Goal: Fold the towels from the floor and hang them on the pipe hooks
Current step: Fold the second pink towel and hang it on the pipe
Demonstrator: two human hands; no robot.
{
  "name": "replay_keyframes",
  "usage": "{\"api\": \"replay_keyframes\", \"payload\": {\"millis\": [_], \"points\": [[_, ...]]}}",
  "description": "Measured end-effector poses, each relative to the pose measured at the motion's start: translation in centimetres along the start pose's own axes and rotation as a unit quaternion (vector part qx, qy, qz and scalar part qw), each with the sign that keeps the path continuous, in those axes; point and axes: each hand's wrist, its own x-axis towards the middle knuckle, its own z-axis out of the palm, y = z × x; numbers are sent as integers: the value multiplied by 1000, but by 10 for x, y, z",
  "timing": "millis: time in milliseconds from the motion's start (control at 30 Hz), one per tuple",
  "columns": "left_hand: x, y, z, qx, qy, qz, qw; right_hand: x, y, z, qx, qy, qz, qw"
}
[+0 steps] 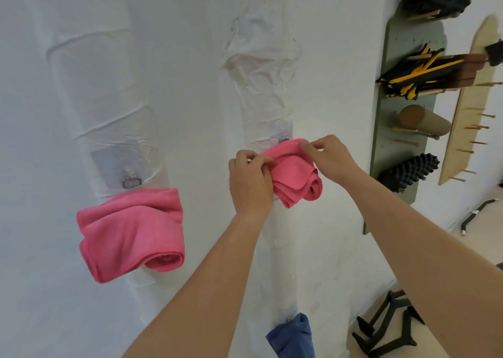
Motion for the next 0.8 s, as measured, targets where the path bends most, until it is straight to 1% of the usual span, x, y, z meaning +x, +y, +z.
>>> {"api": "replay_keyframes", "payload": {"millis": [100, 167, 233, 267, 333, 400, 500, 567, 633, 700, 800], "points": [[3, 12, -3, -24, -53, -28, 998, 11, -3, 3, -12, 8, 62, 998], [3, 19, -4, -36, -82, -42, 995, 16, -5, 8, -1, 46, 88, 995], [2, 20, -5, -28, -110, -25, 993, 17, -7, 11, 2, 92, 49, 995], [1, 19, -6, -10, -122, -6, 992, 16, -9, 12, 8, 89, 24, 996], [0, 13, -6, 22, -138, 27, 990, 9, -9, 13, 44, 41, 6, 998], [1, 6, -4, 46, -143, 49, 988, 0, -5, 9, 91, -6, 8, 996], [2, 3, -1, 81, -134, 80, 984, -11, 10, -1, 159, -99, 9, 982], [1, 4, 1, 102, -126, 95, 982, -20, 19, -2, 160, -158, 11, 974], [-1, 8, 3, 113, -137, 92, 980, -25, 25, 2, 142, -169, 8, 975], [-2, 12, 3, 113, -158, 76, 978, -29, 28, 6, 133, -159, 4, 978], [4, 15, -3, 116, -179, 76, 974, -30, 17, 1, 108, -162, 1, 981]]}}
